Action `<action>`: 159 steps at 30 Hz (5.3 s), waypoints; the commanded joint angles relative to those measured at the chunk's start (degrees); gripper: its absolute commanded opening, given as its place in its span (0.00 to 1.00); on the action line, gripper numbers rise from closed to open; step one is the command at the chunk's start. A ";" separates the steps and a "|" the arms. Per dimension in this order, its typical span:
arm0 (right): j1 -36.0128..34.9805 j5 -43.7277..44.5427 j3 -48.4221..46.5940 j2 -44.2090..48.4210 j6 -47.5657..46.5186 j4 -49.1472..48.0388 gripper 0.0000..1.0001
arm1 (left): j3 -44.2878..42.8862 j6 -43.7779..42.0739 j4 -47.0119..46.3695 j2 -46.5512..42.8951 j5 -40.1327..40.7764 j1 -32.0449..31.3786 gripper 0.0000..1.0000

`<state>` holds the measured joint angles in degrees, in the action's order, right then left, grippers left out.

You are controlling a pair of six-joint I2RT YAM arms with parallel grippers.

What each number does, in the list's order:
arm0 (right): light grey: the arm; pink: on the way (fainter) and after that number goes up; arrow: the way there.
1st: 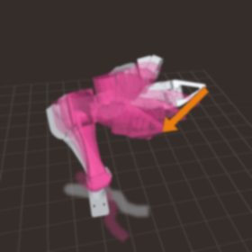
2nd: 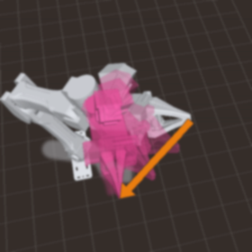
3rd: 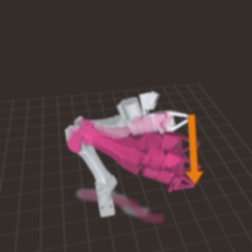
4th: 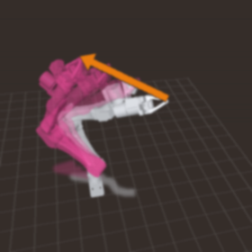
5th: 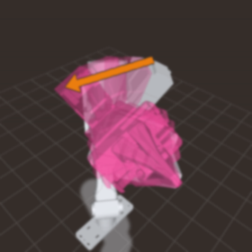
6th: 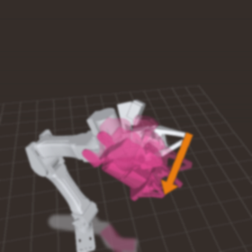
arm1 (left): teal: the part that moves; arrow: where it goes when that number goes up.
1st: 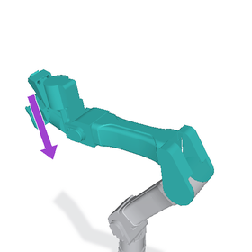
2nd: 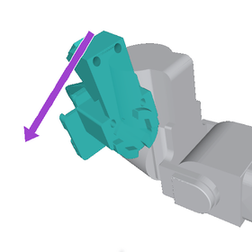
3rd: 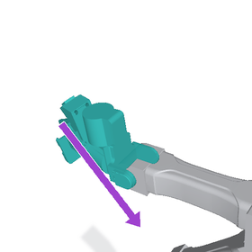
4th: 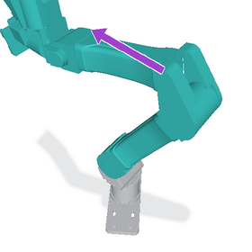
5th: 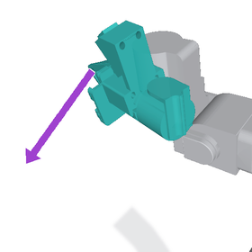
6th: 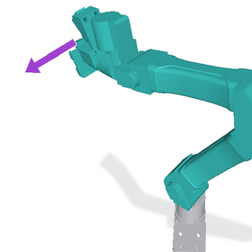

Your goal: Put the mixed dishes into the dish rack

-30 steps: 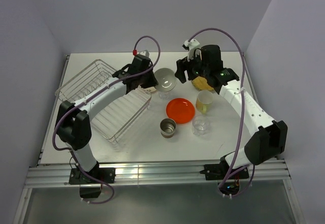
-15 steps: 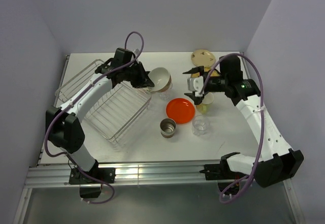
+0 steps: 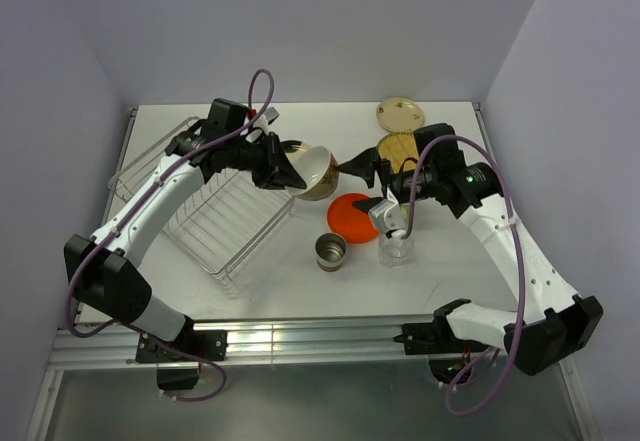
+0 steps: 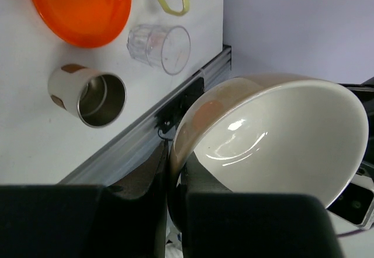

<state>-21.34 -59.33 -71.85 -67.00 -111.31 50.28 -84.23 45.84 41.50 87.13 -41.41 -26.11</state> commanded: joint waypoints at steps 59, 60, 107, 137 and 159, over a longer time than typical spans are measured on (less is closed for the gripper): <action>-17.41 15.12 -13.93 -11.48 3.99 5.54 0.93 | 1.08 -4.10 4.82 -1.44 -9.04 -1.75 0.00; -17.50 15.30 -13.75 -11.48 4.51 4.92 0.93 | 1.17 -4.01 4.56 -1.53 -9.13 -1.75 0.00; -18.47 16.62 -11.47 -13.95 17.35 -8.53 0.48 | 4.51 -1.81 0.69 -2.32 -11.15 -1.49 0.21; -14.61 7.83 -11.64 -14.29 31.50 -12.49 0.47 | -6.81 -6.47 16.75 -9.08 12.79 8.27 0.58; -16.53 0.44 -21.28 -35.89 104.73 -48.94 0.49 | 9.33 -7.97 -3.17 -41.41 36.57 8.62 0.59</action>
<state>-36.64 -55.99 -85.80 -99.96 -29.87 17.19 -77.97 38.57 44.56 49.12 -7.49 -17.61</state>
